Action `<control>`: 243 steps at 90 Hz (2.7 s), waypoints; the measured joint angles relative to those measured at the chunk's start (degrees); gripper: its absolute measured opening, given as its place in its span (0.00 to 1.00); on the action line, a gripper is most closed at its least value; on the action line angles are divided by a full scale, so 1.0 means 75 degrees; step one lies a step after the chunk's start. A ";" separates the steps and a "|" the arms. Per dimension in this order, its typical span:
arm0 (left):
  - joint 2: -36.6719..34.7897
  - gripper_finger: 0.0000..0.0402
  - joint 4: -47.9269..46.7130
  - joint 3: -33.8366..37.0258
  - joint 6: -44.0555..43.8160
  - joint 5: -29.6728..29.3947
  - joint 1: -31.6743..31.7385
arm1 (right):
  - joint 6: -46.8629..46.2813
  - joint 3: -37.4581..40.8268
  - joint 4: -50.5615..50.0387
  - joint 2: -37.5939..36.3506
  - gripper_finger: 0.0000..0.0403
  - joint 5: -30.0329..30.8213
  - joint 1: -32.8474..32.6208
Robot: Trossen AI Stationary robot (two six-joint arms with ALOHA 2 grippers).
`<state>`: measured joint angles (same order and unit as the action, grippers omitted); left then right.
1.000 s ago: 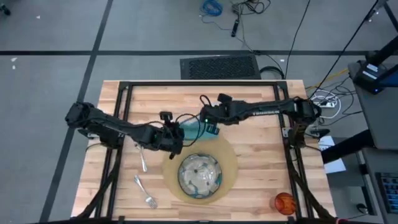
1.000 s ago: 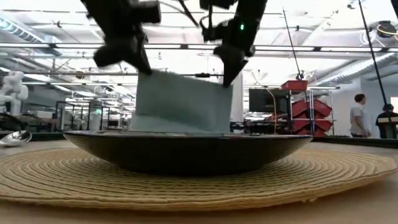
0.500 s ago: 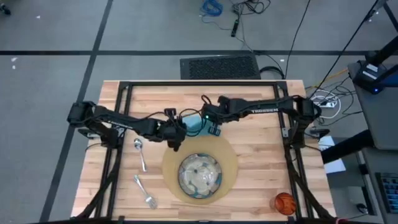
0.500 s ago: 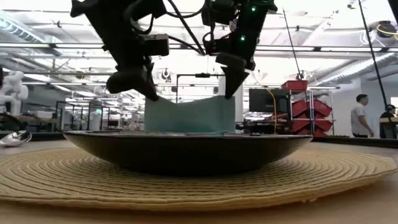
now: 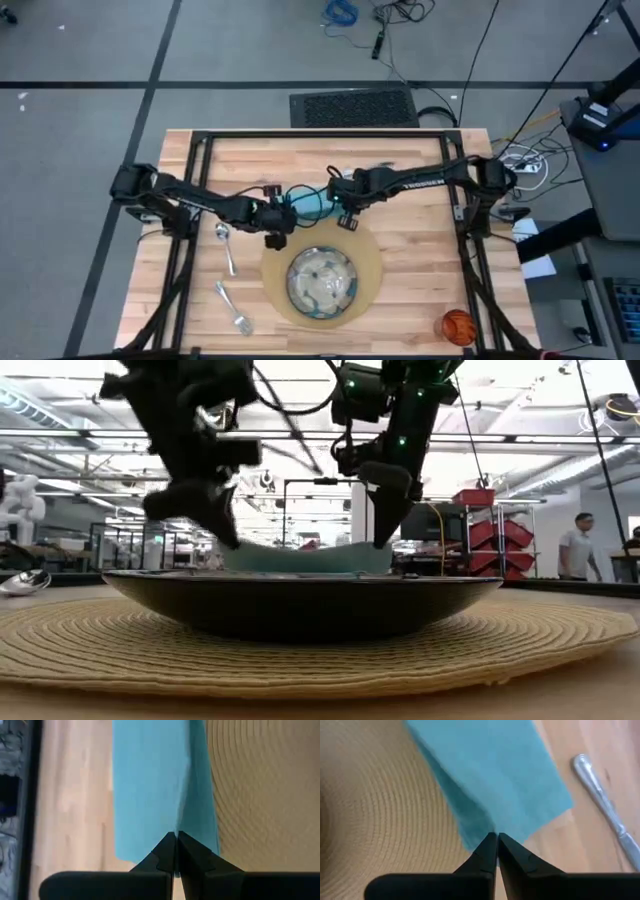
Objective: Set table place
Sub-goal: Fold the blue napkin, then move the blue napkin to the left of the brown mat
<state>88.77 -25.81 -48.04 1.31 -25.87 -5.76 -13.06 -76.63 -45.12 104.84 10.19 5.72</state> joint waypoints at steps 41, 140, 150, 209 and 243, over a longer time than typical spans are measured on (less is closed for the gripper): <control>0.0712 0.00 0.1036 0.0250 0.0072 0.0470 0.0000 | -0.0171 0.0027 -0.0130 0.0009 0.00 -0.0691 -0.0023; 0.0677 0.11 0.0754 0.0126 -0.0327 -0.1253 0.0122 | 0.0202 0.0091 -0.0202 -0.0023 0.49 -0.1320 0.0053; 0.0677 0.15 -0.0313 -0.0083 -0.0812 -0.1552 0.0195 | 0.0437 0.0091 -0.0513 -0.0026 0.50 -0.1305 0.0218; -0.1955 0.16 -0.2506 -0.1138 -0.1024 -0.2042 0.0218 | 0.0652 0.0157 -0.1591 -0.1385 0.49 -0.1163 0.0927; -0.4266 0.16 -0.1328 -0.0293 -0.3913 -0.0300 0.1005 | -0.0487 0.3121 0.1748 -0.5008 0.49 -0.0748 0.0927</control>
<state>56.77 -35.76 -50.24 -28.04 -28.12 1.78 -16.71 -53.22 -32.01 67.28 4.58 12.67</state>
